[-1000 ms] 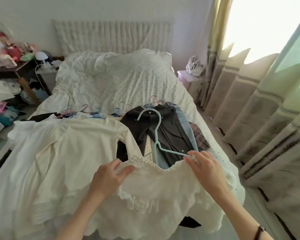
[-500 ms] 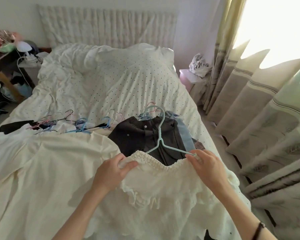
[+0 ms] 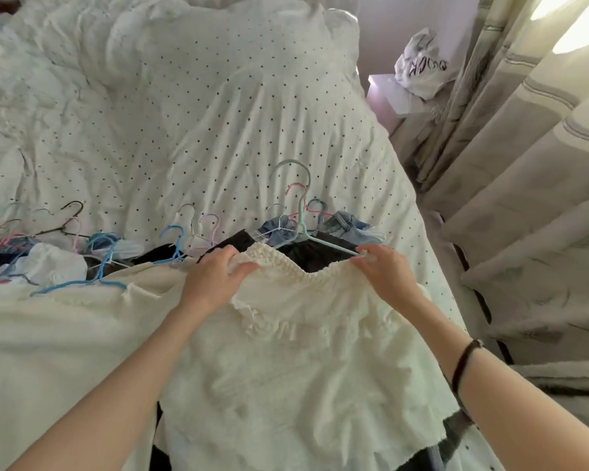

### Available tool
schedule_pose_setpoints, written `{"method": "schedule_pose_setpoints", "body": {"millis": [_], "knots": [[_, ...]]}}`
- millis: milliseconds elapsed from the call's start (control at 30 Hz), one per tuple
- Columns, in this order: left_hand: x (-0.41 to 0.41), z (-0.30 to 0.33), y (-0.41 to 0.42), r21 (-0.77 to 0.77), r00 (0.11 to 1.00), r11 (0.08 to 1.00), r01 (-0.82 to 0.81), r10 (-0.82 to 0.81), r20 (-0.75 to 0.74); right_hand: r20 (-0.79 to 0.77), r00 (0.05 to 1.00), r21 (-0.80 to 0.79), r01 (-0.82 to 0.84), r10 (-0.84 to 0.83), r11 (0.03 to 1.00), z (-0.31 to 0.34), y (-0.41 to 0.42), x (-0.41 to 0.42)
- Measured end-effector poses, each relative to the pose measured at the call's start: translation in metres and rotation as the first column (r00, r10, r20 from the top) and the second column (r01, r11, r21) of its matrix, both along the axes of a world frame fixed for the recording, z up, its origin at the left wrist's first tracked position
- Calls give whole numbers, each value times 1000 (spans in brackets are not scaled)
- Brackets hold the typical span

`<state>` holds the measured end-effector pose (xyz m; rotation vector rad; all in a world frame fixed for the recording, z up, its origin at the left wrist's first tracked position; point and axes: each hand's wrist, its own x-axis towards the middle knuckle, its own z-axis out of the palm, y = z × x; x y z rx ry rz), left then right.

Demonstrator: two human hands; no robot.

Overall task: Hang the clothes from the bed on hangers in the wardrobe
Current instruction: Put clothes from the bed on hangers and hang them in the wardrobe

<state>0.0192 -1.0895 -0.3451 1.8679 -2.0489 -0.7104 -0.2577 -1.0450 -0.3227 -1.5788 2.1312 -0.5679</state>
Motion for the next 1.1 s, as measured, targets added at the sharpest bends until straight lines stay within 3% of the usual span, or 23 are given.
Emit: {"method": "schedule_pose_setpoints", "body": {"millis": [233, 400, 533, 700, 867, 1000, 1100], "knots": [[-17, -71, -42, 80, 989, 997, 15, -26, 143, -11, 999, 188, 53, -52, 981, -65, -30, -7], [-29, -80, -53, 237, 955, 970, 61, -126, 270, -94, 993, 301, -41, 72, 953, -73, -12, -12], [-57, -59, -51, 26, 941, 961, 274, -274, 199, -174, 980, 303, -37, 94, 952, -62, 0, -24], [-110, -14, -32, -169, 871, 855, 491, -478, 114, -209, 977, 103, 72, -49, 992, -17, 21, -37], [-154, 35, 30, -264, 789, 755, 601, -613, 40, -174, 959, -15, 223, -222, 975, 24, 109, -51], [-182, 49, 110, -297, 656, 615, 730, -753, 53, -212, 898, -59, 381, -385, 923, 51, 208, -57], [-202, 61, 173, -314, 510, 455, 833, -853, 115, -251, 827, -110, 492, -503, 864, 72, 292, -51]]}}
